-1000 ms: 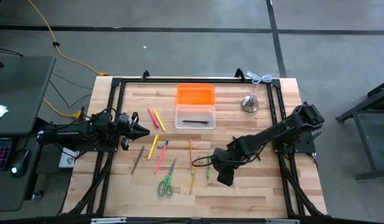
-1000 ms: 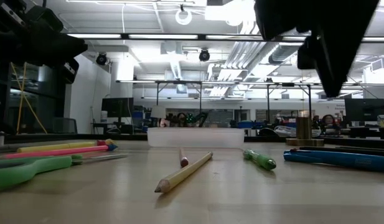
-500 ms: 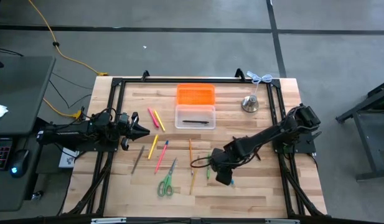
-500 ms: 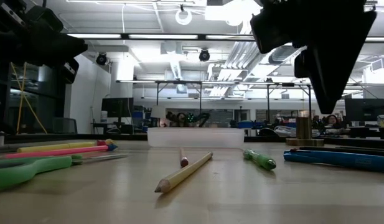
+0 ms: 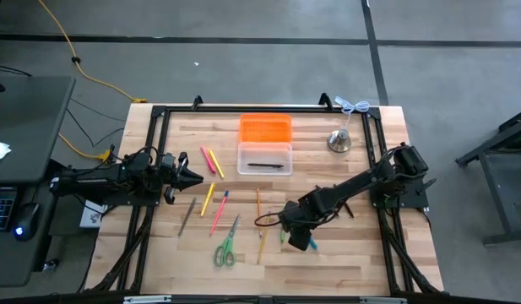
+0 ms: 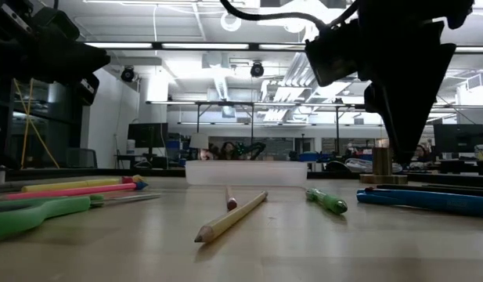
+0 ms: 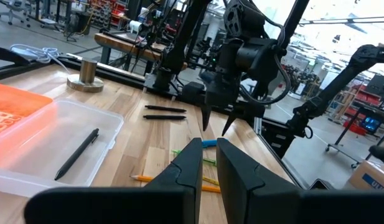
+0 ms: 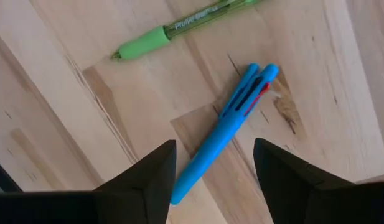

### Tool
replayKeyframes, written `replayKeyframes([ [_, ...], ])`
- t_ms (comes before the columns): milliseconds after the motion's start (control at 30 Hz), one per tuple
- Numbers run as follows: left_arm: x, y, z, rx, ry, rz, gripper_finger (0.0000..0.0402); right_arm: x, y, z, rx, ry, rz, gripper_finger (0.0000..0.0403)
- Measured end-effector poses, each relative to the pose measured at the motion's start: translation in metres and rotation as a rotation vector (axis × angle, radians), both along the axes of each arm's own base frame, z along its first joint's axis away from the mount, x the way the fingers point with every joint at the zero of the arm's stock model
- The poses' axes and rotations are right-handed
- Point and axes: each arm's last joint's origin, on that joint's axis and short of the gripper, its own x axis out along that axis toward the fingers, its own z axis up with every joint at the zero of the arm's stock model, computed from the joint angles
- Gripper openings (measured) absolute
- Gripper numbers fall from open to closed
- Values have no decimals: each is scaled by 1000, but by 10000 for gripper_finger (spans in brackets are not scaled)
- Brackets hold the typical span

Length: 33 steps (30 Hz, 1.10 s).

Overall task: Pick & place school supplies into a supply box
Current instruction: Put the blue pen into the transparent supply box

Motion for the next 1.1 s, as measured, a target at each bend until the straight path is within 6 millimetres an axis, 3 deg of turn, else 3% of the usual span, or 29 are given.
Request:
replayKeyframes([
  [667,0,0,0,0,0,0,76,12,5,-37,-10,51,0,192],
  [1100,0,0,0,0,0,0,76,13,5,-40,-41,50,-25,187],
])
